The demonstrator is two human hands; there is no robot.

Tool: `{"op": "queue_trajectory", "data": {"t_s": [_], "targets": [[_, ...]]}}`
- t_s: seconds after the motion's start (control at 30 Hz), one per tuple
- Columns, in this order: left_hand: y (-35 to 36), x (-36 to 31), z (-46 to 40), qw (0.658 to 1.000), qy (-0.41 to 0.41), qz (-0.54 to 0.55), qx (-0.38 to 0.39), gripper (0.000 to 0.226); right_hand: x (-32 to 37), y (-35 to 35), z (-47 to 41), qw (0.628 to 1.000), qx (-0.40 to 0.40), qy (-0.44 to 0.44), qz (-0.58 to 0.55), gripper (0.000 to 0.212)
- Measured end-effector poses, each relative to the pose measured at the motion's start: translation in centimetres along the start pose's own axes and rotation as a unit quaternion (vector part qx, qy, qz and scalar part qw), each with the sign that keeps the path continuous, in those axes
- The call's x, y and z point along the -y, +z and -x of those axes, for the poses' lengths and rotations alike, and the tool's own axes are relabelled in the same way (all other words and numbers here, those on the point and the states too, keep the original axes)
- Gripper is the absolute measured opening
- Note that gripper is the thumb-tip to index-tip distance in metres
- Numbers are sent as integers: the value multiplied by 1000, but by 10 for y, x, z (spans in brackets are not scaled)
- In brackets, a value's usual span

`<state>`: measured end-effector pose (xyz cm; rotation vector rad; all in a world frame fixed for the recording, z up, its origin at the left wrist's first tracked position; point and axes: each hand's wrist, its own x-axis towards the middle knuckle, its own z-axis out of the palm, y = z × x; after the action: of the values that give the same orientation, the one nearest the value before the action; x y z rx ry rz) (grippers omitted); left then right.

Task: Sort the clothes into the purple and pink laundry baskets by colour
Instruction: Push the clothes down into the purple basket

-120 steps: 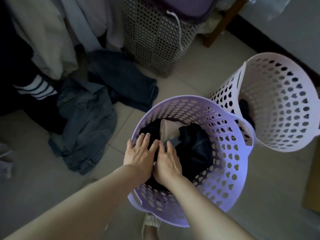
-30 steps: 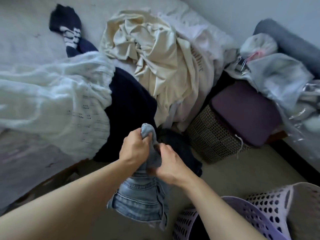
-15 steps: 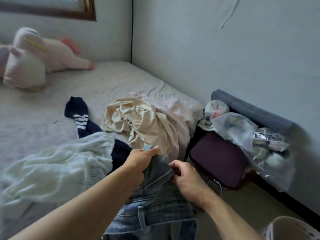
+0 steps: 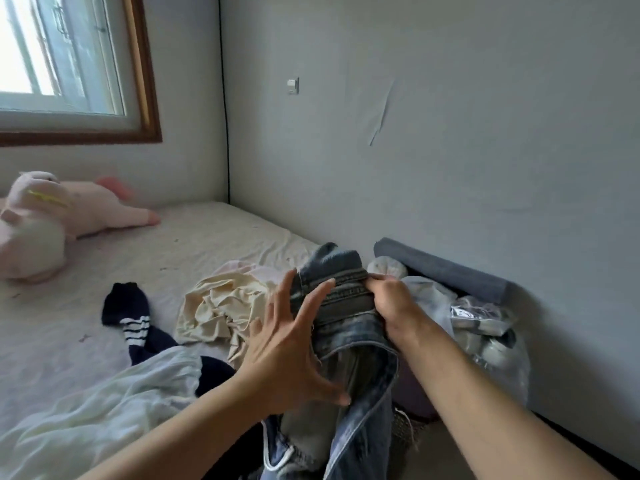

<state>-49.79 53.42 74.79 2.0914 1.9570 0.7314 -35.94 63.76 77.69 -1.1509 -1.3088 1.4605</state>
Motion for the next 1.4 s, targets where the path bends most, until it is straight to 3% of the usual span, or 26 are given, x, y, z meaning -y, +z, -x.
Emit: {"op": "queue_trajectory", "data": {"t_s": [0.07,0.17,0.33,0.43,0.5,0.6,0.77,0.83,0.93,1.2,1.4], "targets": [[-3,-18,-1,997,3,-68,-45,118,22,-10,4,1000,13,4,-27,33],[-15,-34,-16,988,-5,-74,-133,90,48,-26,8,1000,0,-10,-27,28],[-43,-81,-39,975,15,81,-205,41,61,-66,4,997,-67,-43,9,19],[-55,-116,-54,959,-7,193,-209,45,57,-86,7,995,-67,-55,55,15],[-61,-141,-66,942,-30,252,-219,53,65,-96,21,997,-23,-65,19,9],[-60,-163,-79,940,-80,241,-227,43,79,-101,38,995,72,-58,-28,10],[-53,-178,-89,934,-143,244,-219,36,83,-115,59,982,154,-103,37,18],[-58,-188,-94,934,-139,242,-221,34,75,-125,59,961,130,-153,190,26],[-77,-197,-98,942,-133,203,-233,32,65,-134,54,897,5,-205,392,25],[-137,-184,-95,943,-154,117,-272,31,93,-160,49,804,-149,-210,536,17],[-171,-172,-88,938,-166,101,-286,33,109,-166,53,799,-205,-154,543,28]]}}
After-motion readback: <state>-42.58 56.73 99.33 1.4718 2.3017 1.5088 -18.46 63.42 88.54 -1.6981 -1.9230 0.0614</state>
